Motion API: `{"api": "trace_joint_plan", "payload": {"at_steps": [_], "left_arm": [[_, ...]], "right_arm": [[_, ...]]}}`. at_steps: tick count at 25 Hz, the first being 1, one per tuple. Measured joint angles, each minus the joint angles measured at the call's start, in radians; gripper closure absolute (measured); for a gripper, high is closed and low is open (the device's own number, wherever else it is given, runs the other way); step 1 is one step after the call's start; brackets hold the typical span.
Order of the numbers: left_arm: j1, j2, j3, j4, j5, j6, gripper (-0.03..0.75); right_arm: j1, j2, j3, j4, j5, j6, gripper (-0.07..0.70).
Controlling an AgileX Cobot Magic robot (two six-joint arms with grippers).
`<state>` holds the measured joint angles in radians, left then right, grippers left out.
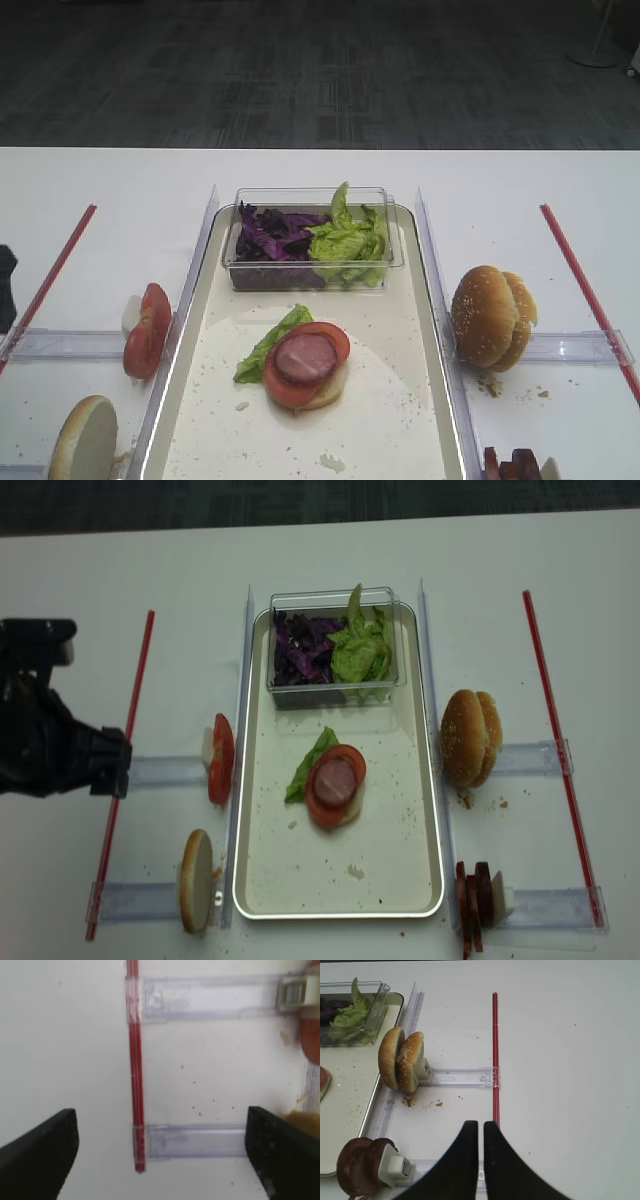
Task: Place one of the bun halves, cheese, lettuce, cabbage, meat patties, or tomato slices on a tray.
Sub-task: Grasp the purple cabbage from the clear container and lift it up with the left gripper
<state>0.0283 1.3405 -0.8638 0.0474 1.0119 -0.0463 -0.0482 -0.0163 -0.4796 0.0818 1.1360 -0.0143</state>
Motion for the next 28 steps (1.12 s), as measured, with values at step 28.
{"api": "trace_joint_plan", "payload": {"at_steps": [28], "left_arm": [[-0.007,0.662,-0.760,-0.103,0.052,0.071,0.097]], "right_arm": [[0.000,0.000,0.000,0.000,0.000,0.000,0.563]]}}
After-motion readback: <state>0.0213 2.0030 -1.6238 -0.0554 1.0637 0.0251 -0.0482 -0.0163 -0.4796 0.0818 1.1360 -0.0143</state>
